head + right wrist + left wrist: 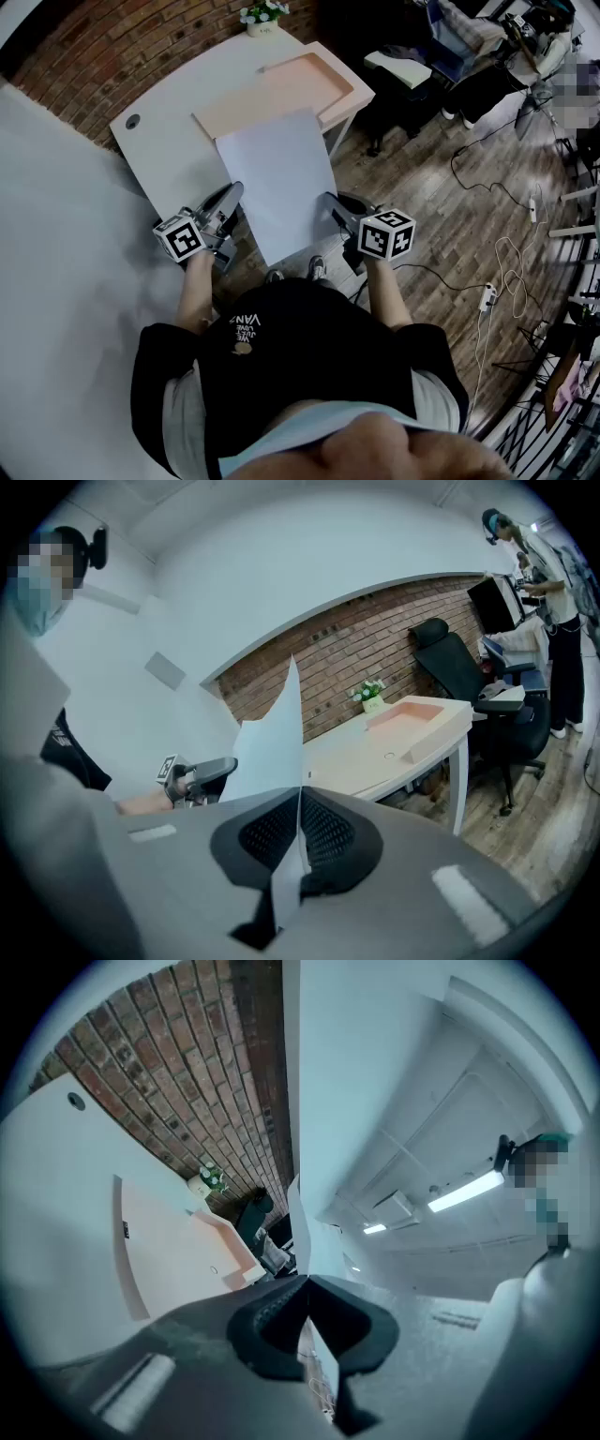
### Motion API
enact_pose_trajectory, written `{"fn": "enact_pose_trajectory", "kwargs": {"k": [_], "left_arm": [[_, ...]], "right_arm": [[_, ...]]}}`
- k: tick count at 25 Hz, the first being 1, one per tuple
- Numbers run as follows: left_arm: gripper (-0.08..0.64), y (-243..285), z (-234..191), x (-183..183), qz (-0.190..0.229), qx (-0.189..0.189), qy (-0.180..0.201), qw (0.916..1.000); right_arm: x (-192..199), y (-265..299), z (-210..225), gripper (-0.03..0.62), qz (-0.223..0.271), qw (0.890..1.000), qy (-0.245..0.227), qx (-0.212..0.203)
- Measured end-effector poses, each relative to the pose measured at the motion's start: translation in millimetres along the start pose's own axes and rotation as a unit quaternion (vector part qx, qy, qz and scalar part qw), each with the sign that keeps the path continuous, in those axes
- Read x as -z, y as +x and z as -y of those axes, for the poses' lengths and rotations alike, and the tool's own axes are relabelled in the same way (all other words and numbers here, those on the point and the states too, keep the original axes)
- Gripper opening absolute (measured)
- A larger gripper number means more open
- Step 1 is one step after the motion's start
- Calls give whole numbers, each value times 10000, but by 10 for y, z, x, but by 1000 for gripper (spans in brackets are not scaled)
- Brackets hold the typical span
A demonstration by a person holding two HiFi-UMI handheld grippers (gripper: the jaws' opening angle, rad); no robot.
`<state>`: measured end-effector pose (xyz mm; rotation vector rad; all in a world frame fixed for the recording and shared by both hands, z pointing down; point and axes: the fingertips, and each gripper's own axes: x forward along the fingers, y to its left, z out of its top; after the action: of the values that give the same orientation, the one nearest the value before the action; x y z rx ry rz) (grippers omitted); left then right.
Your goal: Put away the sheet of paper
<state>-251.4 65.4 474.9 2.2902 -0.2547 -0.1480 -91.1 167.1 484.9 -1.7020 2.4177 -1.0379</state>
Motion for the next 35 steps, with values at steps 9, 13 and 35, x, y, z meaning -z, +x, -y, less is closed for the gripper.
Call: {"fn": "enact_pose_trajectory", "kwargs": {"k": [9,13,35], "left_arm": [[0,132,90,-26,120,-45,-191,9997],[0,232,70,10,205,-90,-138,9997],[0,1003,270,353,951,-808,-210,9920]], "right_arm": [[-70,-23,89,0,46,9999,-48,-83],[-116,-51,208,0,5,9999,-55,-163],[-407,-240,1169,0,-534,9949,-260,-814]]}}
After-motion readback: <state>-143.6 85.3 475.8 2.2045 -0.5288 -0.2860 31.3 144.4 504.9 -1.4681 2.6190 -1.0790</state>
